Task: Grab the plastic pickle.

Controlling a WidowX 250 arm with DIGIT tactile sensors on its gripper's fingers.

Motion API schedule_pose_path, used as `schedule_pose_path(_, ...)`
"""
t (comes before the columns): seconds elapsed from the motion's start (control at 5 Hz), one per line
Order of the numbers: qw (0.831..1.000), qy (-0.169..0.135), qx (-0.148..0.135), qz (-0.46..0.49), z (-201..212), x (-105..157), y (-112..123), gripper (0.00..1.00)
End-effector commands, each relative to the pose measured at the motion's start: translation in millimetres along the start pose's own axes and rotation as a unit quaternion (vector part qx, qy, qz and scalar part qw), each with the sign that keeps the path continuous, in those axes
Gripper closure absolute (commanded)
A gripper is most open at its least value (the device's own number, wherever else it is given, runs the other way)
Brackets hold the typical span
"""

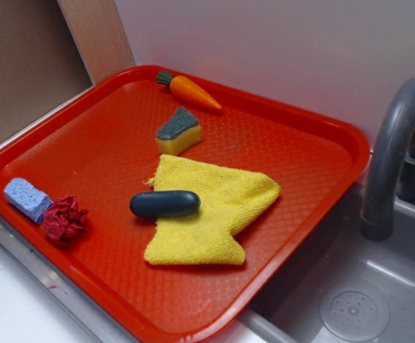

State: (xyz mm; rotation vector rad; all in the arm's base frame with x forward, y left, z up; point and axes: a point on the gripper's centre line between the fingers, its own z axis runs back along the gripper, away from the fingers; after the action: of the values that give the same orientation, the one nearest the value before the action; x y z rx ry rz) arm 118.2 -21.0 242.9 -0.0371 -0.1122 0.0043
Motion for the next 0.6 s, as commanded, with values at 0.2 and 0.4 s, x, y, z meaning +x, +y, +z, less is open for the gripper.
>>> schedule_pose_path(0.2, 0.997, -0.028, 0.027, -0.066, 9.1, 10.8, -39.3, 0.00)
schedule_pose_path(0.4, 0.985, -0.063, 0.018, -0.161, 12.1, 11.1, -83.4, 0.00)
